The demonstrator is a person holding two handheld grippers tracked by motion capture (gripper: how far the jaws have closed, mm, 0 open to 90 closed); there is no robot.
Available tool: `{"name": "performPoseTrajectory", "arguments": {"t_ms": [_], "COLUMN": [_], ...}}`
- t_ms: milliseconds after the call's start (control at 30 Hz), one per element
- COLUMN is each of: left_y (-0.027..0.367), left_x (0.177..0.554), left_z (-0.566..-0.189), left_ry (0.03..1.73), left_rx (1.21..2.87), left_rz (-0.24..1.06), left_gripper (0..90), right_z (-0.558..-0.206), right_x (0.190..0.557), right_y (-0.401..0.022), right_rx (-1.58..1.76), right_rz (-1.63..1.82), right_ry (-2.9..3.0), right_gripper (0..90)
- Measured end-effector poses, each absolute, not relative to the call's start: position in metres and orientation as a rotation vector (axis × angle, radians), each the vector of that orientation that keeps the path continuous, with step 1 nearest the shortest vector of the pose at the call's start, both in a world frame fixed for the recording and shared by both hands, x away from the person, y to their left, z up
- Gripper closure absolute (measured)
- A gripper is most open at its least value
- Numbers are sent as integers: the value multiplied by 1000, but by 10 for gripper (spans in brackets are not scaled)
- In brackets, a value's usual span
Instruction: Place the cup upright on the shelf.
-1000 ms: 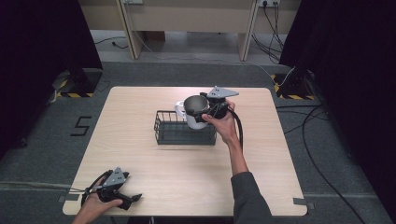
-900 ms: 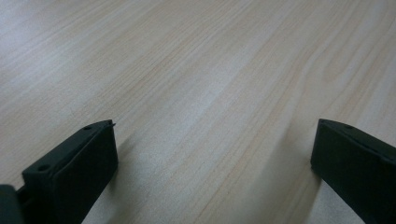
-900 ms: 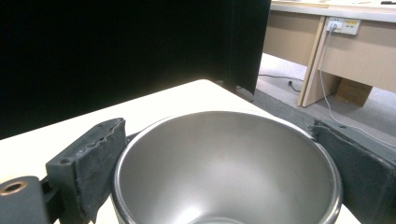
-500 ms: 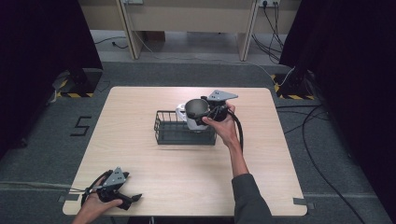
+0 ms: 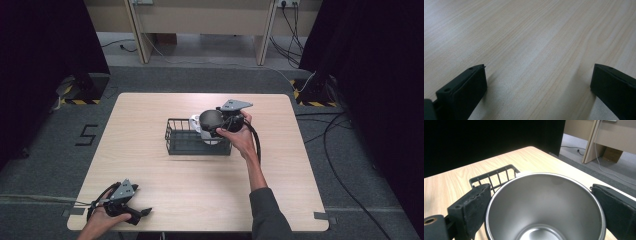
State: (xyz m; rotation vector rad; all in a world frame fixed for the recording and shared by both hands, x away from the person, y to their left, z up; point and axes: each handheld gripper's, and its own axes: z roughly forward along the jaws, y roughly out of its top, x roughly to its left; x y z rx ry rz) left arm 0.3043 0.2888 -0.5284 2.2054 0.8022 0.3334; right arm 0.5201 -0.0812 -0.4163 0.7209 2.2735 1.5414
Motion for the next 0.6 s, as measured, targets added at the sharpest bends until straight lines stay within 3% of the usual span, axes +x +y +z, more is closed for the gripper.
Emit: {"name": "performPoseTrajectory", "arguments": {"t_ms": [267,300,333,367,433,467,600], "left_y": [289,289,289,289,289,289,289], "left_x": [304,304,304,304,304,304,304], "left_z": [-528,-528,-528,-529,-529,-529,-529], "left_ry": [802,802,802,804,803,803,803], "left_rx": [2204,2204,2204,2200,2201,2201,2201], "left_rz": [332,332,332,331,332,332,332], "left_gripper": [0,0,0,0,0,0,0], "right_z": [-414,-408,-404,-402,-396,-395,-392], "right_x": [517,516,515,514,512,511,509], "right_y": [-80,-83,-83,-83,-85,-86,-89], "right_rx": [720,699,688,687,688,686,698], "right_rz": [1562,1620,1618,1606,1602,1605,1601], "right_ry": [2237,2215,2215,2213,2202,2198,2191], "right_gripper": [65,164,178,126,124,164,141]}}
